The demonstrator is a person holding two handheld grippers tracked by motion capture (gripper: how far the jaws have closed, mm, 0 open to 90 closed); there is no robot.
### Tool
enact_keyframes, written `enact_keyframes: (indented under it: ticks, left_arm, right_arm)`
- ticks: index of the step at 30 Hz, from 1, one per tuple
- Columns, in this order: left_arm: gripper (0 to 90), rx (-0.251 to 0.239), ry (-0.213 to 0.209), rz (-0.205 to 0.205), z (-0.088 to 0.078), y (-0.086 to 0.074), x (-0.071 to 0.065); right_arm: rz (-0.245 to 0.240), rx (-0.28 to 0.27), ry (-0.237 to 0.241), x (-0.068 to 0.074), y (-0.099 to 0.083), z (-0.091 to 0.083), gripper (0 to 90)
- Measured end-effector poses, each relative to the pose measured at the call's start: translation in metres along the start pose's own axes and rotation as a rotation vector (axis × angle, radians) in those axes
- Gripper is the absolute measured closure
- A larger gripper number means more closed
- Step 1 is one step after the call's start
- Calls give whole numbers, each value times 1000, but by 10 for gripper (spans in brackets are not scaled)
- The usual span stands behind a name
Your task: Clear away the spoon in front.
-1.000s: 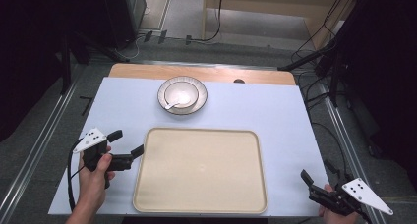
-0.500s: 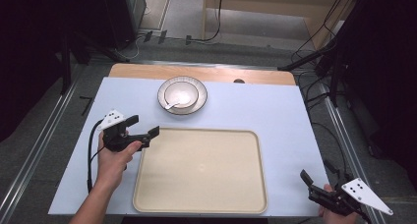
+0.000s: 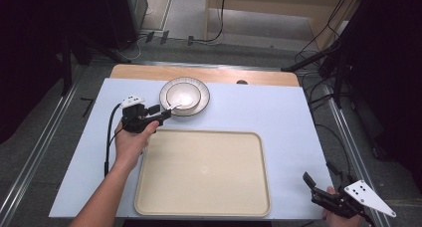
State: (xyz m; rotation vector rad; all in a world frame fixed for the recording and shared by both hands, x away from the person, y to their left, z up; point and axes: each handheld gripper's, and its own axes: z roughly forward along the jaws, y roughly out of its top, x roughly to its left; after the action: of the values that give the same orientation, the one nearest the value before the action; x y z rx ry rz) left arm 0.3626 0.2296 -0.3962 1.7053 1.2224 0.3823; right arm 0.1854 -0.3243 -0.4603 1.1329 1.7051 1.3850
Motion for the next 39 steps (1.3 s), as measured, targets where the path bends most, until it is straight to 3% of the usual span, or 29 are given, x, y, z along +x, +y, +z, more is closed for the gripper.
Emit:
enact_keyframes:
  ticks: [8, 11, 14, 20, 28, 30, 32, 39]
  left_arm:
    - [588, 57, 21, -145, 23, 17, 18]
    - [598, 92, 6, -172, 30, 16, 20]
    - [627, 103, 4, -185, 33, 15, 22]
    - [668, 129, -40, -234, 39, 13, 24]
    - [823, 123, -63, -250, 39, 13, 23]
    - [846, 125, -62, -237, 39, 13, 21]
    - [865, 132, -69, -208, 39, 12, 17]
    - [858, 144, -61, -189, 42, 11, 14]
  right_arm:
    - [-7, 4, 7, 1, 0, 2, 133]
    - [-6, 4, 8, 1, 0, 2, 134]
    - [-5, 3, 8, 1, 0, 2, 133]
    - [-5, 6, 11, 1, 0, 3, 134]
    - [-6, 5, 11, 1, 1, 3, 133]
    - [-5, 4, 11, 1, 0, 3, 133]
    - [-8, 4, 12, 1, 1, 3, 133]
    - [-7, 3, 13, 2, 1, 3, 133]
